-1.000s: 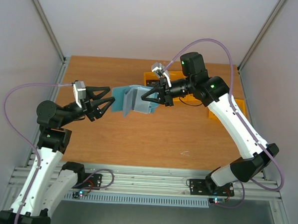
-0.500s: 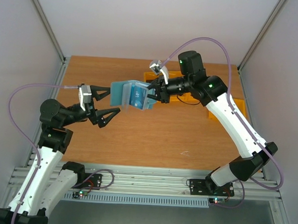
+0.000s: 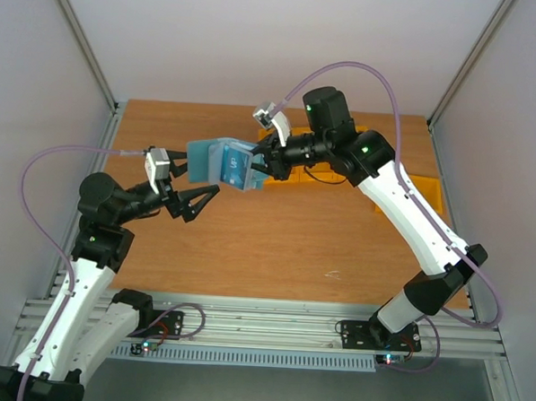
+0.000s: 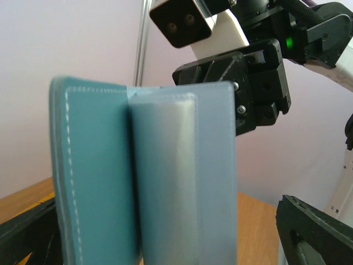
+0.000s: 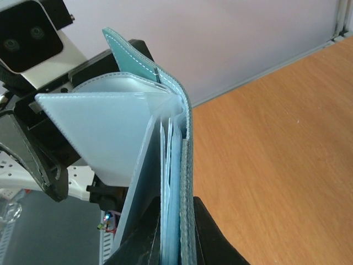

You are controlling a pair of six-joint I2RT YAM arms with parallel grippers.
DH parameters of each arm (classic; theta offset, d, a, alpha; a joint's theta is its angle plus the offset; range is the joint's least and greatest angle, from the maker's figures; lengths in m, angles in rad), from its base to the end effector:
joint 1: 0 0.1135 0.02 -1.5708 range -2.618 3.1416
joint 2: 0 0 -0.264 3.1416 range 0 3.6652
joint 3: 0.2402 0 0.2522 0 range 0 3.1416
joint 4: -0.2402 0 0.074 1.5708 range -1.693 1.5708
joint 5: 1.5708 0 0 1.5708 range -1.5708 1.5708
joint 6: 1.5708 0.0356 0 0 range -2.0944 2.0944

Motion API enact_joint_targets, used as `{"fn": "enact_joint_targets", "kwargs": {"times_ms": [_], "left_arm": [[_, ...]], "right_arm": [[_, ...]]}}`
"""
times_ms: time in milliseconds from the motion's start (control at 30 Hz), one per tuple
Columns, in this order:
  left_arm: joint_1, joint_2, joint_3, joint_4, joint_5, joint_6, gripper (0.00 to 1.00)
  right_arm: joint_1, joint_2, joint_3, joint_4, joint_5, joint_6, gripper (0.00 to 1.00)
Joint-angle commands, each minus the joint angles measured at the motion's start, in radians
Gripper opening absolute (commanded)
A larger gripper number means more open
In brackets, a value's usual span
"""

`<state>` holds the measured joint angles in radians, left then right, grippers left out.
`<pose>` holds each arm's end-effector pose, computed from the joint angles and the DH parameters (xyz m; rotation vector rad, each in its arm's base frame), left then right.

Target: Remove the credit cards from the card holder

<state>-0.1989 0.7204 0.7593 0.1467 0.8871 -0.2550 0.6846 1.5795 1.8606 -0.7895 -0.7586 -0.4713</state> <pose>0.1503 -0.0584 0.3749 0.7232 1.3493 -0.9753 0.2388 0.2265 0.4545 -1.4810 1.4156 0.9154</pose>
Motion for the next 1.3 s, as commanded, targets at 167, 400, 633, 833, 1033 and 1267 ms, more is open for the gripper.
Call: {"fn": "enact_joint_targets", "kwargs": {"times_ms": [167,400,633,833,1033,1267], "left_arm": [[-0.005,0.004,0.021,-0.006,-0.081,0.045,0.99],[-0.005,0.006,0.02,-0.012,-0.086,0.074,1.0],[-0.005,-0.006,0.019,-0.042,-0.093,0.113,0.92],[-0.005,-0.018,0.009,-0.012,-0.023,0.093,0.64],[-0.005,-0.027,0.002,0.001,0.05,0.036,0.01],[-0.005,-0.044,-0.002,-0.026,-0.056,0.029,0.0]], "right_arm": [[0.026,0.021,0.052,-0.025,0.0,-0.011,0.01],[0.032,0.035,0.066,-0.035,-0.013,-0.011,0.01],[0.041,0.039,0.083,-0.061,-0.07,-0.056,0.01],[0.041,0.027,0.083,-0.108,-0.096,-0.105,0.01],[0.036,0.019,0.082,-0.133,-0.093,-0.127,0.01],[-0.007,-0.012,0.022,-0.083,-0.06,-0.098,0.25]]}}
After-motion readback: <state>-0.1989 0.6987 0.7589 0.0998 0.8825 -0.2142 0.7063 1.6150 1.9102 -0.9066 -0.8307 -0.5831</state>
